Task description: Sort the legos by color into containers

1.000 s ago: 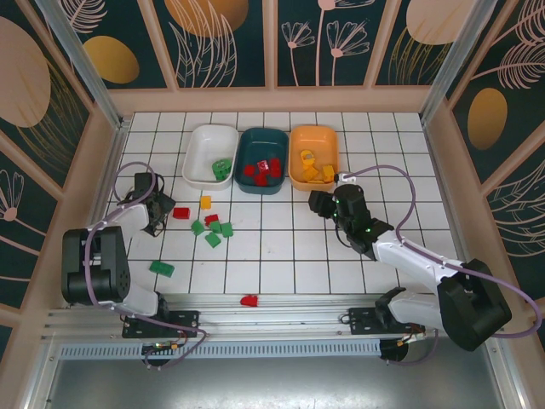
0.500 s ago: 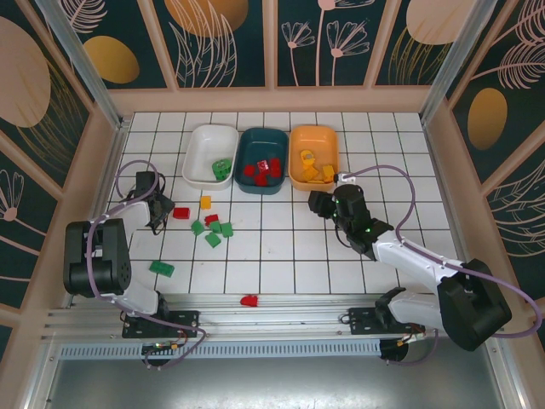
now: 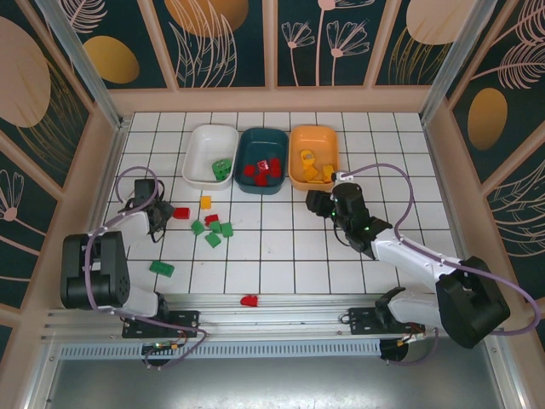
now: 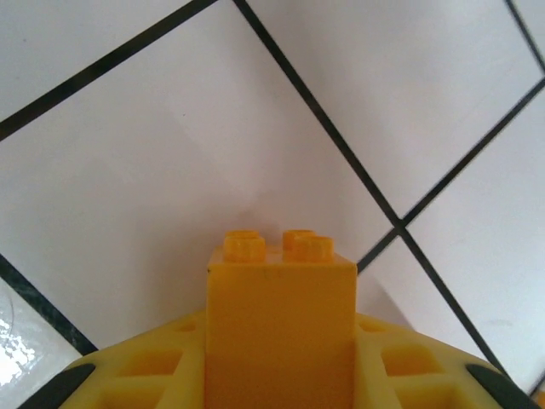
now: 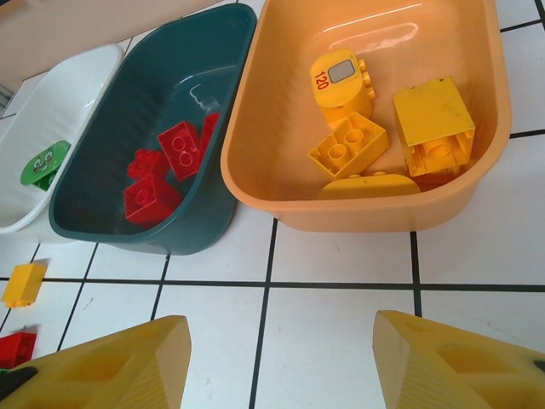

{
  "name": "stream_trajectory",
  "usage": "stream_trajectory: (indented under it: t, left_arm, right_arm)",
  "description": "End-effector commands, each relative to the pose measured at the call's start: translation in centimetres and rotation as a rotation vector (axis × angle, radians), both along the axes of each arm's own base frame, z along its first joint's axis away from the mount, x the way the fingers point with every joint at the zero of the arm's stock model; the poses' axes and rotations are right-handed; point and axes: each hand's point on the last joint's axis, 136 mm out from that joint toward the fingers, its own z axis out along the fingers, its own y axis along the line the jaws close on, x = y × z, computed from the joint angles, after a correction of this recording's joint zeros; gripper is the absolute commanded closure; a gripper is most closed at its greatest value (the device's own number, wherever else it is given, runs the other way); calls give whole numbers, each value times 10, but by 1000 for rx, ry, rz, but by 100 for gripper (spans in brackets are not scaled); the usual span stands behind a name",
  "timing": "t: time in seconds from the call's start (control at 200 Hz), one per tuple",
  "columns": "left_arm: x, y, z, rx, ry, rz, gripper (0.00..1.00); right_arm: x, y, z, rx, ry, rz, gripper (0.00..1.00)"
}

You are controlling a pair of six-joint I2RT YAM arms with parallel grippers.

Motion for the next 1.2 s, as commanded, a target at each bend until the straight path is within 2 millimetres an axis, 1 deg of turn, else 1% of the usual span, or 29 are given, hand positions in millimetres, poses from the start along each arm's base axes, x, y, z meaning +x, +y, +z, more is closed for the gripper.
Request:
stream_trajectory:
  t: [0.0,0.105,0.185,0.26,0.32,0.4,0.455,0.49,0.505,0.515,0.545,0.56,0.596,0.611,0.621,0.666,0.706,0.721,0.776,0.861,0.876,0.891,0.971,1.041,1.071,1.076,1.086,1.171,1.196]
  left_arm:
    - [9,-5,22,-23,-87,-36,70]
    - [15,-18,38,-80,-150,-73,71]
    - [20,-32,55,-102,-203,-107,72]
    - [28,-51,73,-102,-244,-161,72]
    - [36,-71,86,-110,-273,-212,72]
    - [47,-104,105,-144,-324,-284,73]
    - [54,-130,117,-153,-350,-340,73]
    - [59,-147,126,-148,-365,-380,73]
    - [60,-155,126,-145,-362,-400,73]
    - [62,-161,131,-144,-370,-413,73]
    - [65,-176,135,-139,-376,-450,73]
    - [67,-184,136,-138,-376,-468,73]
    - [70,-203,144,-137,-389,-510,73]
    - [70,-209,140,-135,-379,-524,73]
    - [74,-214,147,-136,-396,-532,73]
    - [79,-238,155,-138,-413,-582,74]
    - [82,-257,157,-137,-417,-622,74]
    - [84,-264,159,-136,-420,-635,74]
    - [88,-291,164,-132,-431,-692,75]
    - [93,-330,172,-123,-451,-771,75]
    - [94,-336,178,-124,-464,-782,75]
    - [95,-343,170,-120,-450,-797,75]
    - [99,-376,174,-119,-465,-864,75]
    - [101,-400,173,-122,-473,-917,75]
    - [101,-411,179,-131,-490,-939,75]
    - [101,-412,176,-130,-486,-942,75]
    - [101,-416,179,-133,-493,-949,74]
    - [103,-440,170,-157,-479,-995,74]
    - [103,-446,162,-159,-464,-1007,74]
  right_arm:
    - [7,7,14,13,-41,7,40]
    - [8,7,11,10,-35,3,40]
    - [9,6,11,13,-36,-5,40]
    - [10,5,8,17,-31,-10,39]
    - [11,5,6,24,-23,-7,39]
    - [12,5,-1,32,-4,-2,35]
    - [13,4,-5,42,9,-5,31]
    - [12,4,-7,47,16,-6,28]
    - [12,4,-9,47,19,-7,27]
    - [12,4,-9,48,21,-8,26]
    - [12,3,-11,50,25,-11,24]
    - [16,-6,-12,50,27,-39,24]
    - [18,-11,-13,51,31,-56,22]
    - [18,-13,-14,52,33,-62,21]
    - [18,-15,-14,53,33,-67,21]
    - [20,-21,-15,53,38,-93,18]
    - [20,-27,-17,54,42,-113,16]
    - [21,-29,-17,55,44,-123,12]
    - [22,-37,-19,61,51,-151,6]
    - [22,-49,-21,63,57,-191,3]
    - [22,-51,-21,64,59,-199,2]
    - [22,-53,-21,66,59,-208,1]
    - [22,-64,-22,72,66,-252,1]
    - [22,-73,-21,78,64,-281,1]
    - [21,-75,-21,81,62,-290,1]
    - [21,-76,-20,83,61,-291,1]
    - [21,-76,-20,84,60,-294,1]
    - [20,-82,-18,96,52,-312,1]
    - [19,-83,-17,98,52,-314,1]
